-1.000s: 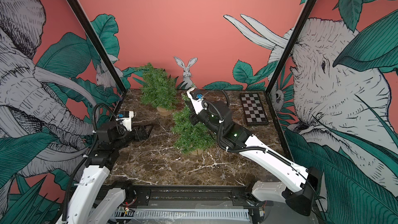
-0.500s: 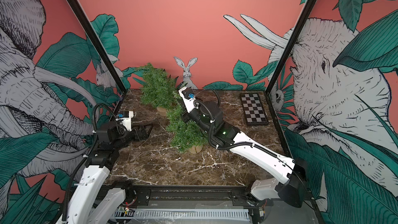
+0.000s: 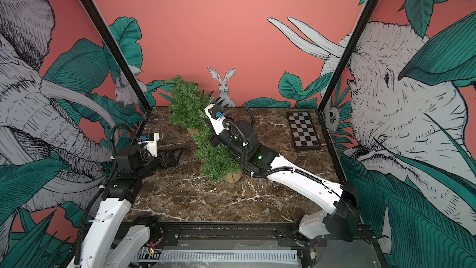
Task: Wrap string light around the christmas tree
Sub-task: Place the christmas tree at the center of the board.
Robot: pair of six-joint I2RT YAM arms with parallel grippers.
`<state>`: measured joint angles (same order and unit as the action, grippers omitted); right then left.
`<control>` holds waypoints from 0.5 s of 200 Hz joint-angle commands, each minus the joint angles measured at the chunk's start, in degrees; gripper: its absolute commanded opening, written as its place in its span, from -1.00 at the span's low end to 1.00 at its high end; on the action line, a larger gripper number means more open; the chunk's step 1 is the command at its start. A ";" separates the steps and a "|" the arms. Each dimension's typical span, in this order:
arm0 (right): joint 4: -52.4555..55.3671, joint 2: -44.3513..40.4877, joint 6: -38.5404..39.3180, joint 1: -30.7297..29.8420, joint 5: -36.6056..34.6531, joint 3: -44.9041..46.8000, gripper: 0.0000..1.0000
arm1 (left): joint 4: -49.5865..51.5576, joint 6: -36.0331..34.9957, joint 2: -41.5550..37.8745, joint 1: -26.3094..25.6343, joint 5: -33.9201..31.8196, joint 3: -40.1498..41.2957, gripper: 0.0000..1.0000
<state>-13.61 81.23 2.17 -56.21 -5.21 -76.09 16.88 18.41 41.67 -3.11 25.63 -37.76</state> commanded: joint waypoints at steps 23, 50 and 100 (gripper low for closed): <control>-9.04 0.81 1.66 -0.40 -0.04 -4.55 -1.00 | 0.52 -0.22 -0.62 -0.10 -0.49 -1.44 0.97; -9.12 0.93 2.73 -0.38 -0.79 -4.59 -1.00 | 0.64 -0.31 -0.66 -0.13 -0.57 -1.44 0.97; -8.90 -1.41 3.73 -0.35 -2.56 -2.54 -1.00 | 0.53 -0.35 -0.64 -0.14 -0.71 -1.44 0.97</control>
<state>-14.79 83.20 4.43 -56.27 -6.04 -77.73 16.88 18.39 41.67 -3.11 25.39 -37.76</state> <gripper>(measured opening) 0.080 0.984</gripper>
